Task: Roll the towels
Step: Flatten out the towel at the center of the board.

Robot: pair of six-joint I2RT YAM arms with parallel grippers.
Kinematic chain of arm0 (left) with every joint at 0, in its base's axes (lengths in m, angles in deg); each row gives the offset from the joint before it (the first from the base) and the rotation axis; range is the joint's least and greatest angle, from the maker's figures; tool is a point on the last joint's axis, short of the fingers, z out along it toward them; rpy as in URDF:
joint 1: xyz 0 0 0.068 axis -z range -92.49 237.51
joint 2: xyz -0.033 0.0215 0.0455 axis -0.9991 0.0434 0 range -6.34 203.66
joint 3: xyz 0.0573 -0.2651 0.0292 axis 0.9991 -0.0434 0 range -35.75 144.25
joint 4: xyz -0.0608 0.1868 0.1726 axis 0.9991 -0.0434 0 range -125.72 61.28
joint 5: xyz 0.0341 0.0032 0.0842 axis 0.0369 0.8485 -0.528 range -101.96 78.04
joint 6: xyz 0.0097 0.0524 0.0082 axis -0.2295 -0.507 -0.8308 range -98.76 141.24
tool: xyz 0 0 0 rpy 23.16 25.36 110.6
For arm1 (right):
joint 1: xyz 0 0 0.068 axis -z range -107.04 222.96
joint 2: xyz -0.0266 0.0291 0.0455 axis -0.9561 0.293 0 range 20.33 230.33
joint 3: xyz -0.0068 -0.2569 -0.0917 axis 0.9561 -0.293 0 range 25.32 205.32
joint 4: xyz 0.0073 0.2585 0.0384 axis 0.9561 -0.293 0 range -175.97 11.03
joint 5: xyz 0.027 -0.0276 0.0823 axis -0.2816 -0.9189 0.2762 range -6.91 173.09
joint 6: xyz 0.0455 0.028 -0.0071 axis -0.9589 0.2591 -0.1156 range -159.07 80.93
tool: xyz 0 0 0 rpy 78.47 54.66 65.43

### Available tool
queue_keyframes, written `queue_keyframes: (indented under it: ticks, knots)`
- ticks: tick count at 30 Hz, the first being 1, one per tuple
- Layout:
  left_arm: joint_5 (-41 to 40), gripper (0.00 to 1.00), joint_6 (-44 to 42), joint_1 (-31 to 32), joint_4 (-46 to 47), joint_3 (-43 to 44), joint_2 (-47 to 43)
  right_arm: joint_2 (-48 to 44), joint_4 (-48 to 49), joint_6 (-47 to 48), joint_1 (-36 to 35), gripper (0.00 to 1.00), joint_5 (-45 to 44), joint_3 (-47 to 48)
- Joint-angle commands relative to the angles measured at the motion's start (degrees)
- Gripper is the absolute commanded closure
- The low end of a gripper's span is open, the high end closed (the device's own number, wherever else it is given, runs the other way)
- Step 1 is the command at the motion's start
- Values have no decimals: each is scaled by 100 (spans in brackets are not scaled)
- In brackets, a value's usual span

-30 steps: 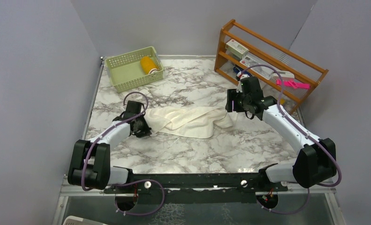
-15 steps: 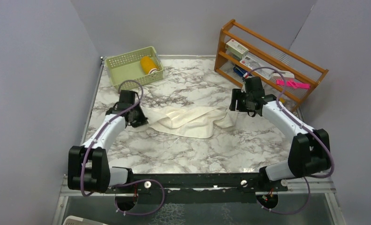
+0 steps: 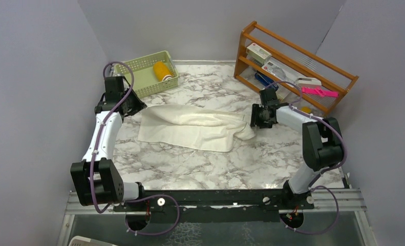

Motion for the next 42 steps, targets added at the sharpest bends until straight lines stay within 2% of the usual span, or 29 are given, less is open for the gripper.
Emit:
queue_keyframes:
  ticks: [1,5,14,20,23,28,30,34,42]
  knots:
    - [186,100,-142,-37,-44,-51,32,206,304,-23,3,51,-398,78]
    - [159,100,-240,-55,-44,-15,61,292,349,38,1,51,-636,167]
    - [192,100,-337,-76,-55,69,142,688,643,186,6,52,-549,440]
    - [205,100,-399,-114,-75,91,168,788,697,386,1,60,-710,470]
    - [229,100,-415,-140,-81,136,203,830,725,416,1,67,-720,464]
    - [287,100,-492,-241,-112,239,279,936,817,463,1,97,-712,508]
    - [322,100,-528,-322,-121,317,301,891,827,497,1,99,-703,563]
    - [465,100,-546,-580,-306,839,344,146,860,570,1,99,-696,708]
    - [653,100,9,-872,-511,2296,9,-1601,276,841,5,99,-733,2016]
